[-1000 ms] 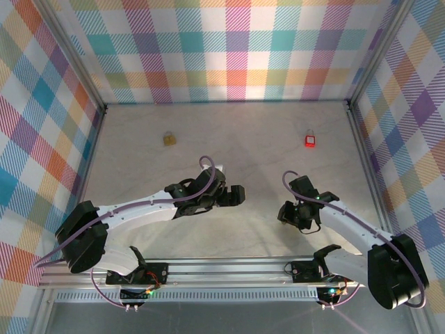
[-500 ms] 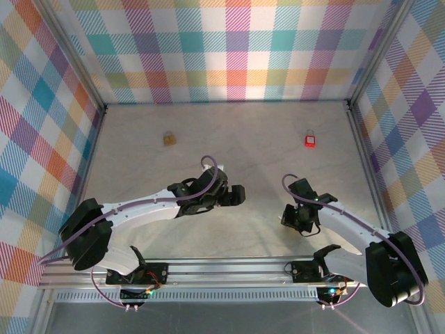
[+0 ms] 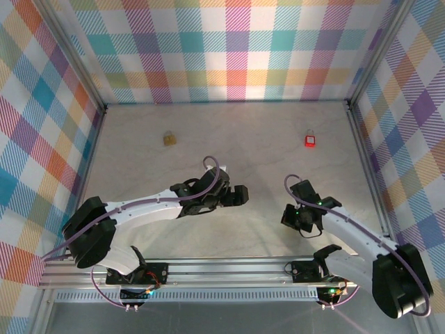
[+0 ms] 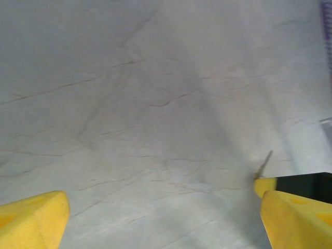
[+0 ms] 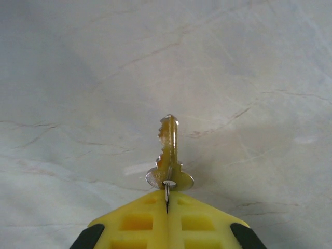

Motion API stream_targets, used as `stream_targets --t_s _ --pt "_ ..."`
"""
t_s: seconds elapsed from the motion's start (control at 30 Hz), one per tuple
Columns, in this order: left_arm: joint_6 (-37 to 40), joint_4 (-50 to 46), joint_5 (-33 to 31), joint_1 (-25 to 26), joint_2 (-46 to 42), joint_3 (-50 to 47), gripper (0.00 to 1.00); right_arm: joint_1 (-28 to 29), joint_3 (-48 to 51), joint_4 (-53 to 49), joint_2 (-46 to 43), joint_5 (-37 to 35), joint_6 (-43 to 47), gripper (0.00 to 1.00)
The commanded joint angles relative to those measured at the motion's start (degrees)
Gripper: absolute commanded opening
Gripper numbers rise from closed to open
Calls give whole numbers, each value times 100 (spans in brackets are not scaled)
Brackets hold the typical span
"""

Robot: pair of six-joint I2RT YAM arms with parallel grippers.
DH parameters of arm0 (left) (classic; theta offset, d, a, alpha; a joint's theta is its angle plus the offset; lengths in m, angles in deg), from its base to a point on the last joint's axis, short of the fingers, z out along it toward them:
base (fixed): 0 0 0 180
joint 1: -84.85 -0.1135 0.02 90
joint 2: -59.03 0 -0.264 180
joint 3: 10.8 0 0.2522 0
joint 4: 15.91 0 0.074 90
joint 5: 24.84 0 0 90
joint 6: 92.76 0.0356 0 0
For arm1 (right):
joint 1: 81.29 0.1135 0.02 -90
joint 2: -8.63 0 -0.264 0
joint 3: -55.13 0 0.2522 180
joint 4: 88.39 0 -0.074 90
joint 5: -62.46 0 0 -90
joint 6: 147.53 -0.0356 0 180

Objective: Unlock with the key

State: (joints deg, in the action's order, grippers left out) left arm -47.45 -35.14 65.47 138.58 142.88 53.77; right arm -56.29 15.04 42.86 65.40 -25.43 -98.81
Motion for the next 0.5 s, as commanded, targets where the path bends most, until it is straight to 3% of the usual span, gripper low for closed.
stream_targets --t_s 0.0,0.23,0.47 --pt "-592 1130 563 133 140 -92 93 57 -257 -24 -404 374 258 0" --pt "-1926 3426 1324 294 698 -335 88 242 -799 315 -901 1292 954 0" --pt "-2802 4422 1049 321 785 -814 82 881 -983 812 -989 1511 1401 0"
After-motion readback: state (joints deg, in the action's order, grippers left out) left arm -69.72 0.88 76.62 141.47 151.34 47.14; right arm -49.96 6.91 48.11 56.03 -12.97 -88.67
